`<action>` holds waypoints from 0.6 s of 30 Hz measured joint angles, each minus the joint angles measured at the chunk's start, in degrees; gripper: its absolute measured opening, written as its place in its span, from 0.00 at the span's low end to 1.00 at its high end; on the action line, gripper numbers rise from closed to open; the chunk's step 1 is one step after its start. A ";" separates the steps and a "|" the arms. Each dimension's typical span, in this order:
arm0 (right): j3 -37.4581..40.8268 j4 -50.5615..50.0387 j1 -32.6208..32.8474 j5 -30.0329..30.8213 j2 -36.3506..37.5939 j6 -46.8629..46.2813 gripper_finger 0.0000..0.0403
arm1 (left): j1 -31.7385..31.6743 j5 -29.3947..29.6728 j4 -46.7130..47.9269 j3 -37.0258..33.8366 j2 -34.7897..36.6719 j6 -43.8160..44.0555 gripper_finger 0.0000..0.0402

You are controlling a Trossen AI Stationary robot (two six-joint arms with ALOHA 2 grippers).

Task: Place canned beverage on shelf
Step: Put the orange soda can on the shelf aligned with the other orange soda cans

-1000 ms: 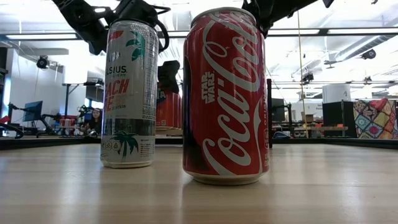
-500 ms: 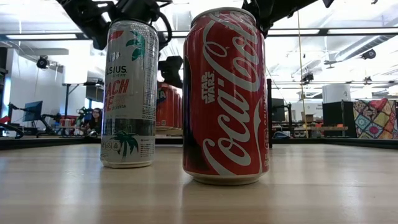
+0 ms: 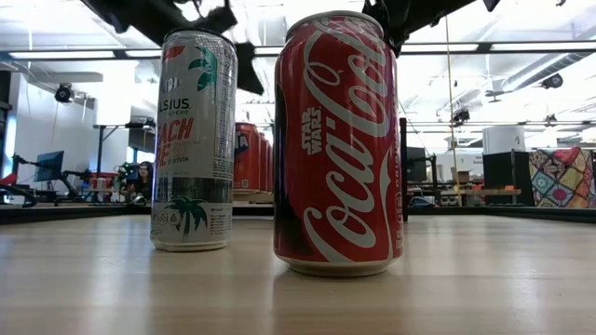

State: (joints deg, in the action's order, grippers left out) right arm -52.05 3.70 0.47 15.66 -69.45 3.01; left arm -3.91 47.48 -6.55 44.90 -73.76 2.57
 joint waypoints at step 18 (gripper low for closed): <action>-0.04 3.92 0.00 0.92 0.00 5.74 0.02 | 7.61 -8.23 13.66 -13.48 18.91 -4.13 0.54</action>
State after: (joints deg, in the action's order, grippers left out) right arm -52.10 7.61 0.47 16.58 -69.45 8.75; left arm 3.70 39.24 7.11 31.42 -54.85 -1.56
